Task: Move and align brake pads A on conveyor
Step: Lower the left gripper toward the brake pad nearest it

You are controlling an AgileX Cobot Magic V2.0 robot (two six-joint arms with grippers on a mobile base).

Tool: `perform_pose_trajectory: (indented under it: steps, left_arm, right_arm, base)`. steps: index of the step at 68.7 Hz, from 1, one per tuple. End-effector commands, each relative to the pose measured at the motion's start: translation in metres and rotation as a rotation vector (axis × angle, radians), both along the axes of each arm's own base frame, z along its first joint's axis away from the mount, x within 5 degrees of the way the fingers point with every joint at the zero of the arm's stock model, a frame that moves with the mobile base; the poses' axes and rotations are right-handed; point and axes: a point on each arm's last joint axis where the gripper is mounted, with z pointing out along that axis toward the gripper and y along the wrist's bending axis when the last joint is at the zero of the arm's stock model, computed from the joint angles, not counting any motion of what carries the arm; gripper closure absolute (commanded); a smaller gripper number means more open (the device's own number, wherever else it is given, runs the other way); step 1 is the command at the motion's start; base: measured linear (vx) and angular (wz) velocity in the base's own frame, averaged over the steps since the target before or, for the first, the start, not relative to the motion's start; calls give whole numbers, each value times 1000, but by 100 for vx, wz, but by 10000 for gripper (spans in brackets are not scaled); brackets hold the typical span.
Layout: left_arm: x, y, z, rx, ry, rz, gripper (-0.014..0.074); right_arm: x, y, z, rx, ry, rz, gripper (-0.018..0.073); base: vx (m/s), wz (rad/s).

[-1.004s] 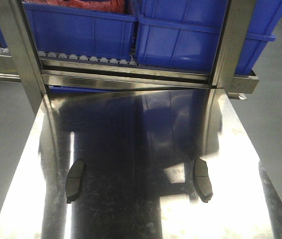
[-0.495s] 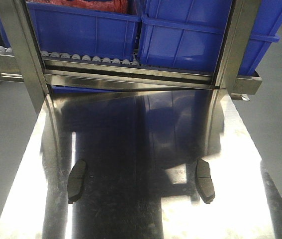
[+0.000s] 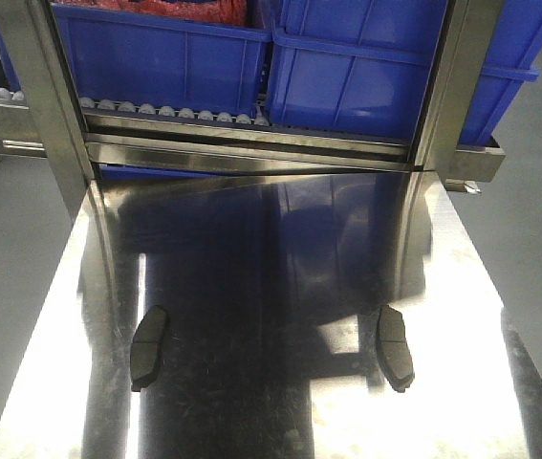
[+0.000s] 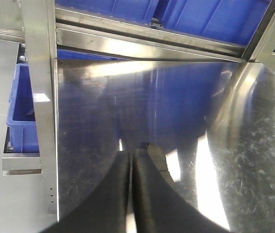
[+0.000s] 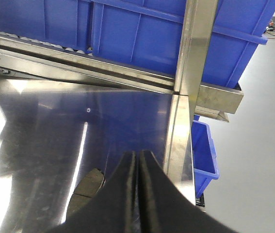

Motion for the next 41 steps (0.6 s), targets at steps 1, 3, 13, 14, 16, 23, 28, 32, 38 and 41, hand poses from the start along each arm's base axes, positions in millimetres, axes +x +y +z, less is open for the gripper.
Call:
perform_pose_trajectory:
  steps: [1,3,13,14,16,23,28,32,38,41]
  left_arm:
    - [2,-2,14,-28,-81,-16,602]
    - [2,-2,14,-28,-81,-16,602]
    - [2,-2,14,-28,-81,-16,602]
    - [2,-2,14,-28,-81,-16,602]
    - [2,-2,14,-28,-81,-16,602]
    - [2,-2,14,-30,-87,-18,602]
    - [2,-2,15,-31,-89,-18,602]
    - [2,-2,15,-31,-89,-18,602]
    - [3,-3,16,-33,-106,-22,602]
    - [3,-3,17,-29,-118,-24,602]
  right_arm:
    - [1,1,15,-3,-99,10,563]
    - [1,1,15,-3,-99,10,563]
    - [1,1,15,-3,-99,10,563]
    - [1,1,15,-3,-99,10,563]
    - [1,1,15,-3,-99,10,563]
    - [1,1,15,-3,-99,10,563]
    - [1,1,15,-3,-99,10,563]
    - [1,1,15,-3,-99,10,563]
    - [1,1,15,-3,-99,10,563]
    - [1,1,15,-3,-99,10,563]
  base:
    - [0,0]
    - [0,0]
    - [0,0]
    - [0,0]
    - [0,0]
    - [0,0]
    - [0,0]
    - [0,0]
    - [0,0]
    - [0,0]
